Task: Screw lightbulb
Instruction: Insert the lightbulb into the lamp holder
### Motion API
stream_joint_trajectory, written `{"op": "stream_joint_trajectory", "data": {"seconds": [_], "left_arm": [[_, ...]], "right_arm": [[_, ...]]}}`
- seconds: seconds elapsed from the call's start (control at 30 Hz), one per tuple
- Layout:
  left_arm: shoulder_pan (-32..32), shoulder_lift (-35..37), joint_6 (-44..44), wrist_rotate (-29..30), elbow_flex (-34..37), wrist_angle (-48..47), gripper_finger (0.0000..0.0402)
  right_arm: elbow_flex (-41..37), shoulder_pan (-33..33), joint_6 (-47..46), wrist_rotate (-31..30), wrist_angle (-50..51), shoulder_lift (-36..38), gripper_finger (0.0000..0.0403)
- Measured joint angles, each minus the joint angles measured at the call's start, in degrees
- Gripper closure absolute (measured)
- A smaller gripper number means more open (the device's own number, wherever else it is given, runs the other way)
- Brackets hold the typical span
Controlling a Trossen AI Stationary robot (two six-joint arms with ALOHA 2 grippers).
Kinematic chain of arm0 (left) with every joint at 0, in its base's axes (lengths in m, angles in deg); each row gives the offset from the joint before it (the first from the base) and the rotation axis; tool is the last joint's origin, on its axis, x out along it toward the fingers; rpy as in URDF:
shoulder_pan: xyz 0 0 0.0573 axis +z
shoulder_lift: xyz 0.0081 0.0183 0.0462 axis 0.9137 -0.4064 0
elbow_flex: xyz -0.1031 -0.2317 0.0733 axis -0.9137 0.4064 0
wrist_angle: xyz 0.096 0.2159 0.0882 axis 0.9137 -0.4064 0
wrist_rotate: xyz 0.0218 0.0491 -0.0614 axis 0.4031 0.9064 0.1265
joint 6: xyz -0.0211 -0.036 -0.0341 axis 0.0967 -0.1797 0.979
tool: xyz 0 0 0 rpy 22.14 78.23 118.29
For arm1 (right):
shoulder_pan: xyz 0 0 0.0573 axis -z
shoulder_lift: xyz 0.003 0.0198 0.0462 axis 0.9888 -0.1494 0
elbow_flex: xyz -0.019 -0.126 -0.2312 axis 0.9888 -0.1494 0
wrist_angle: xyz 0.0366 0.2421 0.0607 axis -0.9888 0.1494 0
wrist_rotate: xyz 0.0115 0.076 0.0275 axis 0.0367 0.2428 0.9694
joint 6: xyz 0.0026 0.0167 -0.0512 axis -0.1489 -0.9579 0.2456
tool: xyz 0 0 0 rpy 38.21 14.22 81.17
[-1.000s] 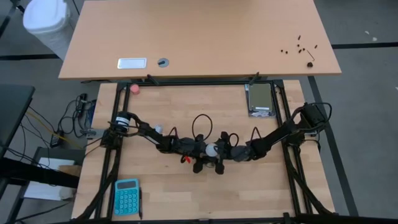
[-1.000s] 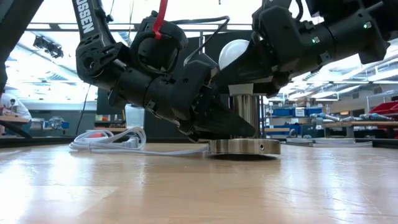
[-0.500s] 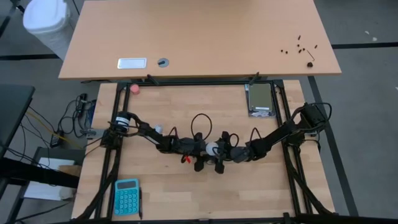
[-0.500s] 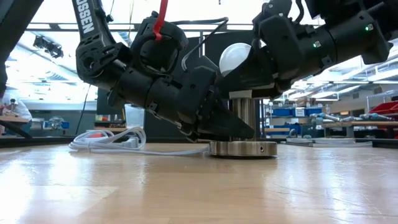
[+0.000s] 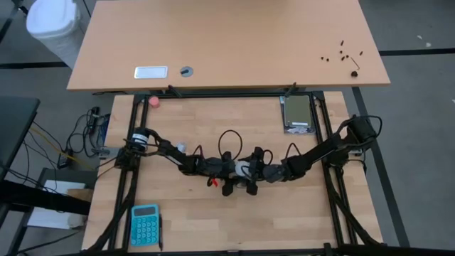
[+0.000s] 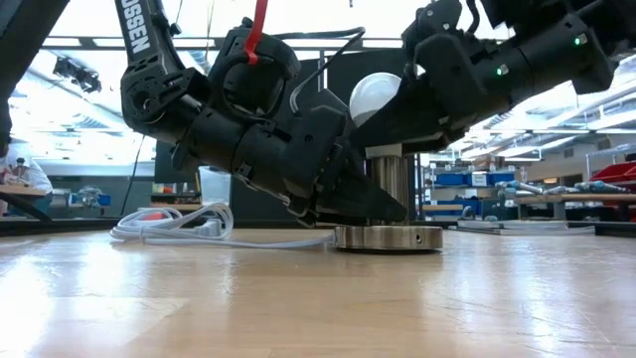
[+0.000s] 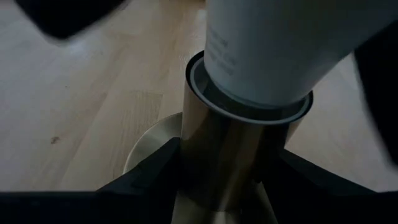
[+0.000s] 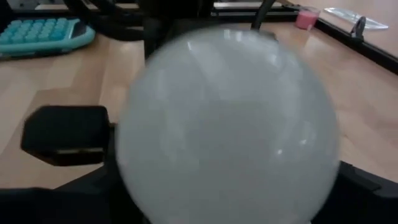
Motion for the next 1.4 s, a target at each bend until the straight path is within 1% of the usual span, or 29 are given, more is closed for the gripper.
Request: {"op": "stream_joint_trajectory", "data": {"seconds": [0.13, 0.33, 0.5, 0.6, 0.73, 0.87, 1.0, 1.13, 1.4], "left_arm": [[0.0, 0.0, 0.0, 0.0, 0.0, 0.0, 0.0189], [0.0, 0.0, 0.0, 0.0, 0.0, 0.0, 0.0189], [0.0, 0.0, 0.0, 0.0, 0.0, 0.0, 0.0189], [0.0, 0.0, 0.0, 0.0, 0.0, 0.0, 0.0189], [-0.1, 0.0, 0.0, 0.1, 0.0, -0.2, 0.0189], [-0.2, 0.0, 0.0, 0.3, 0.0, -0.3, 0.0189], [-0.2, 0.0, 0.3, 0.6, 0.0, -0.3, 0.0189], [-0.2, 0.0, 0.4, 0.6, 0.0, -0.3, 0.0189], [-0.2, 0.0, 0.8, 1.4, 0.0, -1.0, 0.0189]], "right_arm": [[0.0, 0.0, 0.2, 2.8, 3.7, 1.8, 0.0052], [0.0, 0.0, 0.2, 4.3, 10.9, 4.0, 0.0052], [0.0, -0.7, 0.3, 5.9, 12.0, 4.4, 0.0052], [0.0, -1.3, 0.5, 6.0, 12.0, 4.8, 0.0052], [0.0, -2.1, -0.3, 6.0, 15.2, 6.4, 0.0052], [0.0, -2.8, -0.4, 6.0, 15.7, 8.1, 0.0054], [0.0, -2.8, -1.4, 7.4, 15.7, 8.2, 0.0054], [0.0, -3.0, -3.1, 7.5, 17.6, 8.1, 0.0055], [0.0, -4.7, -5.4, 7.4, 17.4, 8.1, 0.0055]]}}
